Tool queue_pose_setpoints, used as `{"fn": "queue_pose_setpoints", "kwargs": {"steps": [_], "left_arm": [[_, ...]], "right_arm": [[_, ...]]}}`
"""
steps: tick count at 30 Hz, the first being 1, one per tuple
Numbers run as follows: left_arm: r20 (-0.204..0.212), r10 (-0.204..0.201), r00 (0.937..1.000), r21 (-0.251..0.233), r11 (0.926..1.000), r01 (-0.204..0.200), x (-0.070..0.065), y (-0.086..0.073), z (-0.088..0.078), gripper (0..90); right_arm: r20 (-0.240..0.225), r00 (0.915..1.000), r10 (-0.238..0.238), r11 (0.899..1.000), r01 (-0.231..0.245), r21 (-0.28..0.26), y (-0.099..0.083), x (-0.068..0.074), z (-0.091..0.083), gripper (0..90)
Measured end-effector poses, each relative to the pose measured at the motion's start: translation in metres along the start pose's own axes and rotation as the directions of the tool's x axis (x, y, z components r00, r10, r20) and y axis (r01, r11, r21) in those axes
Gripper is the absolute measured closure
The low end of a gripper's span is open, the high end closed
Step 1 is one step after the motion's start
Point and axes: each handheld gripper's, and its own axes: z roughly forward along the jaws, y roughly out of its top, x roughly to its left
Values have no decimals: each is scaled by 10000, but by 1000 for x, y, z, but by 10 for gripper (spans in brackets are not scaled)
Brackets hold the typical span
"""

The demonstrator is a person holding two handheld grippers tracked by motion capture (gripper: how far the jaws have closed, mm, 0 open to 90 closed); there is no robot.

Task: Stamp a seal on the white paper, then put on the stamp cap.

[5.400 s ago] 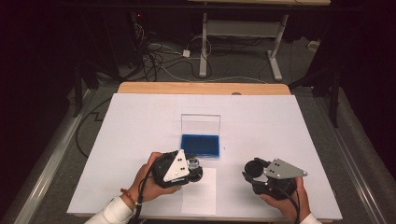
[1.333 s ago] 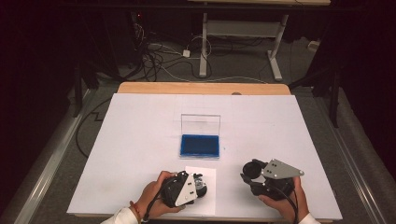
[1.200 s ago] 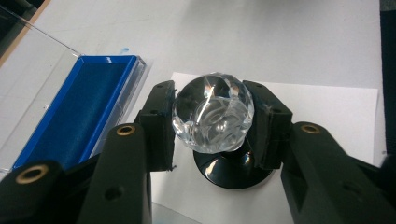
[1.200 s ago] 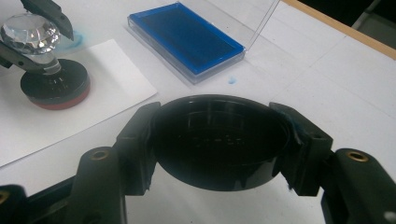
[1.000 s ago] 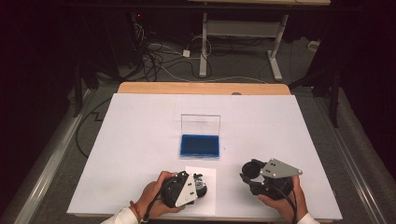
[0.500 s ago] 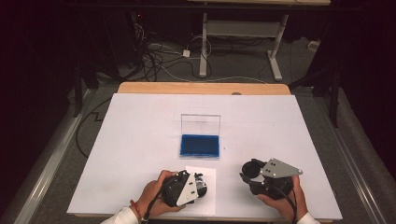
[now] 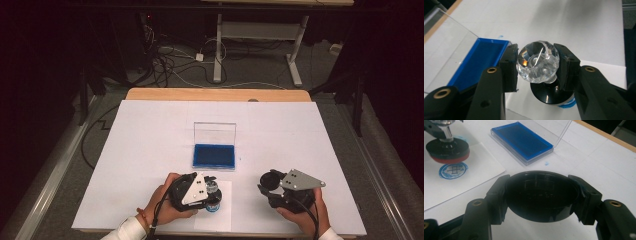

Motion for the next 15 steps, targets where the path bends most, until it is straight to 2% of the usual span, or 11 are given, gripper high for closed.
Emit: {"fn": "queue_pose_setpoints", "kwargs": {"steps": [5,10,15], "left_arm": [[-384,-128,9992,-96,9999,124,9,1,-9,558],[-602,-611,9963,-449,9973,584,21,0,-21,557],[-982,-1038,9897,-682,9929,973,33,-5,-32,557]], "right_arm": [[-4,10000,-42,10000,42,25,-1,0,0,385],[-71,10000,-35,10000,35,-11,-1,1,-2,385],[-158,9999,-51,10000,52,55,-2,1,1,385]]}}
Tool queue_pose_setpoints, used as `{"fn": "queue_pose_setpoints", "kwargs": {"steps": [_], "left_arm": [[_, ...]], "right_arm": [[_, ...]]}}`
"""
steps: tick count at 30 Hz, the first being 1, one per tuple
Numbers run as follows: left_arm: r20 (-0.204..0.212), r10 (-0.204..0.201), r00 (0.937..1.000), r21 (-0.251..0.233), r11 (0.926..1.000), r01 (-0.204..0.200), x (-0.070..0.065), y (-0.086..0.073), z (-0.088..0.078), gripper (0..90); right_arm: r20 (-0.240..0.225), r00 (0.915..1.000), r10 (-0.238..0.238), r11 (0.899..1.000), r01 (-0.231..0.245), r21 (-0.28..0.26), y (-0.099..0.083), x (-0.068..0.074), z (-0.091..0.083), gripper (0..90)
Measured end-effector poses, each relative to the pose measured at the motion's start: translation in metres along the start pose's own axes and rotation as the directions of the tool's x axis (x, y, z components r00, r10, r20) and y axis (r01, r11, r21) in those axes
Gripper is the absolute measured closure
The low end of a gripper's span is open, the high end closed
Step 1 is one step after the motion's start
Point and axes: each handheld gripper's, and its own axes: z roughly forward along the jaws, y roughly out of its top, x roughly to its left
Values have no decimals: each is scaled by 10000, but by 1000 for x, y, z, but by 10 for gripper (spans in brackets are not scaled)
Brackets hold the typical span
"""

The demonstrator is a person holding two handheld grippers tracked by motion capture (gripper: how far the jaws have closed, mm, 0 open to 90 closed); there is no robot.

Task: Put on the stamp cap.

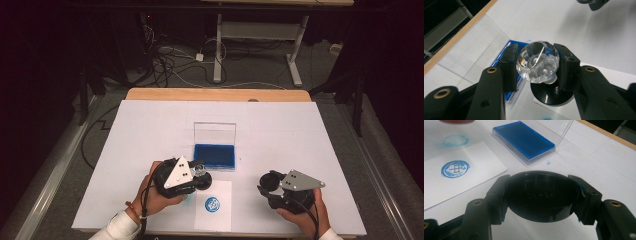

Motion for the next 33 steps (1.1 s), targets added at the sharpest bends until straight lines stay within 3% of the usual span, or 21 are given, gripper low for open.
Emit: {"fn": "queue_pose_setpoints", "kwargs": {"steps": [7,15,21,33], "left_arm": [[-228,-459,9987,-237,9987,453,13,-2,-10,558],[-399,-653,9971,-407,9971,637,14,-1,-14,558],[-398,-820,9958,-564,9952,797,17,-1,-16,558],[-429,-962,9944,-815,9924,925,18,2,-20,558]], "right_arm": [[-131,9998,-129,9999,130,78,-1,4,1,385],[-321,9995,-76,9999,79,103,0,6,4,385],[-770,9970,90,9998,-76,186,1,11,13,385],[-1563,9874,-252,9995,281,162,20,28,39,385]]}}
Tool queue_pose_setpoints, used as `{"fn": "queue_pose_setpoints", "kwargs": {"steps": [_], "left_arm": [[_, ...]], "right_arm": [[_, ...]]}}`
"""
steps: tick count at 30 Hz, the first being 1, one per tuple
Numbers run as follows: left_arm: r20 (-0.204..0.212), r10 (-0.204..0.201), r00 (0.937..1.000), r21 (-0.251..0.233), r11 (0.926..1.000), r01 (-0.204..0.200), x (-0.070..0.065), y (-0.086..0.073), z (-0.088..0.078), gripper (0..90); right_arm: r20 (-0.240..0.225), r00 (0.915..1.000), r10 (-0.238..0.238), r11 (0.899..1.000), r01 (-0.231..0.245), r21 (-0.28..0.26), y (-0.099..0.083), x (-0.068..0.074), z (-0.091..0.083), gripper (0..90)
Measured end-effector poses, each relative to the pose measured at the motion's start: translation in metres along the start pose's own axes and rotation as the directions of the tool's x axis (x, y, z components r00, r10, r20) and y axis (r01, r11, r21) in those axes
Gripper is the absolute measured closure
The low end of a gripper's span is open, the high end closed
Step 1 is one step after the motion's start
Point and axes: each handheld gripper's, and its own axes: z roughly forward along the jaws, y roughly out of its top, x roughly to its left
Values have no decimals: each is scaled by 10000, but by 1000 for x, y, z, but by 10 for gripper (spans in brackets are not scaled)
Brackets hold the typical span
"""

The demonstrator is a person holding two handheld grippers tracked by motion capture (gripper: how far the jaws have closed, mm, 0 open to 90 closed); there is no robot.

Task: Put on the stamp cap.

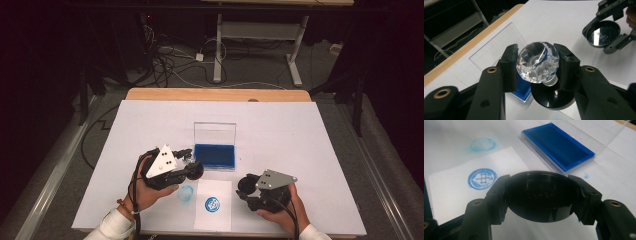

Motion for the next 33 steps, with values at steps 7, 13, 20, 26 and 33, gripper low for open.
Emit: {"fn": "queue_pose_setpoints", "kwargs": {"steps": [7,13,20,26,33], "left_arm": [[247,-44,9997,-105,9999,47,-4,6,8,558],[485,100,9988,-126,9999,-94,-10,10,15,558],[714,167,9973,-226,9996,-151,-15,15,23,558],[852,282,9960,-249,9993,-262,-23,18,30,558],[905,354,9953,-364,9988,-322,-29,20,35,558]], "right_arm": [[-502,9982,-318,9995,316,-55,17,15,21,385],[-896,9950,-431,9990,419,-149,27,24,35,385],[-1139,9930,-304,9993,276,-259,34,26,41,385],[-1240,9922,-133,9995,94,-316,36,25,43,386],[-1418,9899,-14,9988,-56,-489,41,24,42,386]]}}
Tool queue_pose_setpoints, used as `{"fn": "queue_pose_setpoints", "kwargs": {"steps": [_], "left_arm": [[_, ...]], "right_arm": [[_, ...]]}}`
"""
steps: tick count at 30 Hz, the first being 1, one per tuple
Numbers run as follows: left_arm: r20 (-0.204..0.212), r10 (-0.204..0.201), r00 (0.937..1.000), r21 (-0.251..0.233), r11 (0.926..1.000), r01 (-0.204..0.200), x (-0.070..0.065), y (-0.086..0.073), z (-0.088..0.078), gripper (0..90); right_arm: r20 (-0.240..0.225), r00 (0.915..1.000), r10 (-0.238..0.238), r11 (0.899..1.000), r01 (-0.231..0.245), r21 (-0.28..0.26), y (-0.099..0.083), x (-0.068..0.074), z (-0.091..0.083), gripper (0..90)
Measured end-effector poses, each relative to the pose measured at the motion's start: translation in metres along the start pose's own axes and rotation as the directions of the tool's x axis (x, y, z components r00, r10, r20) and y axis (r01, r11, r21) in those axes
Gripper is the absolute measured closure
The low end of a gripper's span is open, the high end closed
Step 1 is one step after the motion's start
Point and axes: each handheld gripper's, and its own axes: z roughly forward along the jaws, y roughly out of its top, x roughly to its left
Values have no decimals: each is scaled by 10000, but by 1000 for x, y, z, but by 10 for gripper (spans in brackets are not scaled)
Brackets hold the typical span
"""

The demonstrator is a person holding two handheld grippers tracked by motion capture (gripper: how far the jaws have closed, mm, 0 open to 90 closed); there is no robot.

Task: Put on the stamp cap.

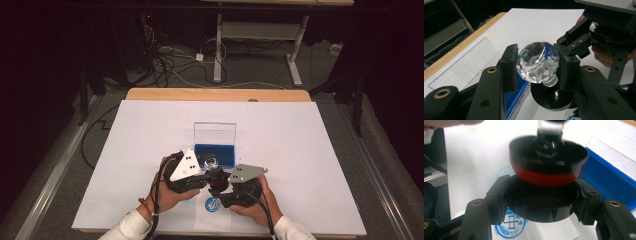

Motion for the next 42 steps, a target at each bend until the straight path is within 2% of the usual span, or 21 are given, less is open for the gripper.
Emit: {"fn": "queue_pose_setpoints", "kwargs": {"steps": [9,11,15,17,21,23,25,30,35,37,39,42], "left_arm": [[63,6,10000,-152,9999,-5,-4,-1,3,558],[236,-116,9997,-289,9995,123,-4,-2,3,558],[316,-66,9995,-161,9998,71,-5,-3,4,558],[456,-251,9986,-182,9995,260,-3,-4,4,558],[905,-910,9917,-242,9953,935,4,-10,4,558],[1077,-1104,9880,-256,9932,1138,7,-12,4,558],[1205,-1250,9848,-286,9912,1293,9,-14,4,558],[1277,-1321,9830,-309,9901,1370,9,-15,4,558],[1588,-1766,9714,-485,9813,1864,12,-18,4,557],[1648,-1847,9689,-475,9797,1948,12,-19,4,557],[1826,-2063,9613,-532,9742,2192,14,-21,5,557],[1964,-2263,9540,-566,9688,2415,16,-23,5,557]], "right_arm": [[-132,9993,362,9992,-364,-142,2,-1,0,386],[-146,9988,470,9987,-473,-203,1,-2,0,386],[-178,9986,506,9984,-510,-237,1,-2,-1,386],[-169,9987,487,9986,-491,-218,1,-2,0,386],[-148,9988,469,9987,-472,-202,1,-2,-1,386],[-131,9988,471,9987,-474,-205,1,-2,-1,386],[-94,9991,413,9989,-415,-197,0,-2,-1,386],[0,9992,405,9991,-405,-106,1,0,-2,387],[113,9995,294,9995,-293,-106,2,1,-4,388],[88,9995,318,9995,-317,-83,2,2,-5,388],[154,9995,290,9995,-288,-90,2,2,-5,388],[218,9996,200,9998,-198,-82,2,2,-7,388]]}}
